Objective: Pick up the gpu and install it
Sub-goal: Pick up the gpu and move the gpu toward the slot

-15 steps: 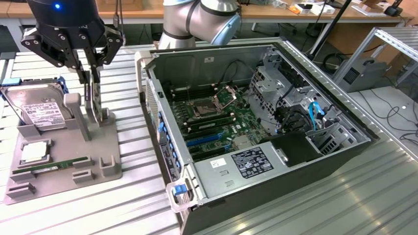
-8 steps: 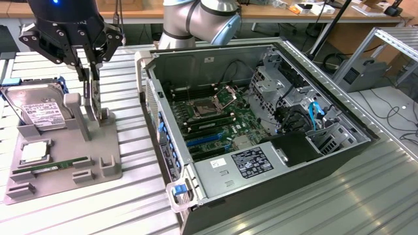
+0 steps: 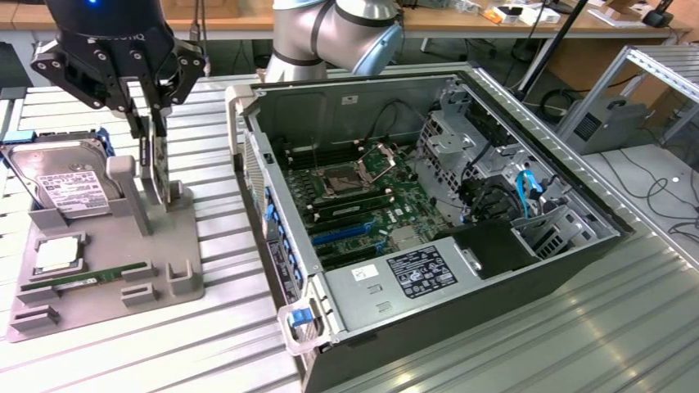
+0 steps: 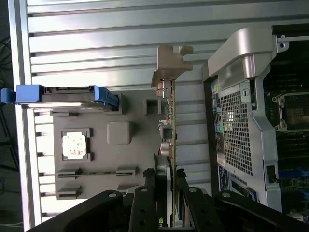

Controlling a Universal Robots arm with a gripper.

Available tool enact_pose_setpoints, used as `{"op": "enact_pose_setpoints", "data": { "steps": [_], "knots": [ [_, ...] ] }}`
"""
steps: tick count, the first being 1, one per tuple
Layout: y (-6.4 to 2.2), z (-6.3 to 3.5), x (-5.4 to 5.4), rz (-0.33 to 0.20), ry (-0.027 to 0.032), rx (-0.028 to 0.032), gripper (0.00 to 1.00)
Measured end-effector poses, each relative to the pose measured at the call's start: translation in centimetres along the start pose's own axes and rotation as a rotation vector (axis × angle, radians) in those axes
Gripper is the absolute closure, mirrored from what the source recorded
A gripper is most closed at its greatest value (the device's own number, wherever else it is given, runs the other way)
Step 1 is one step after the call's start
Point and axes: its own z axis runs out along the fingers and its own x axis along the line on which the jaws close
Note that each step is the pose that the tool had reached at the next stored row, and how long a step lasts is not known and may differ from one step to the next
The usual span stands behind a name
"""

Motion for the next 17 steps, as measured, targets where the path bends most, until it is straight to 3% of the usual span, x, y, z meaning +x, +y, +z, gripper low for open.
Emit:
{"op": "enact_pose_setpoints", "data": {
  "steps": [1,5,17],
  "knots": [
    [0.0,0.0,0.0,0.0,-0.0007,0.0092,0.73],
    [-0.01,-0.02,0.0,-0.001,-0.0026,0.0336,0.73],
    [0.11,-1.53,0.0,-0.001,-0.0026,0.0342,0.73]
  ]
}}
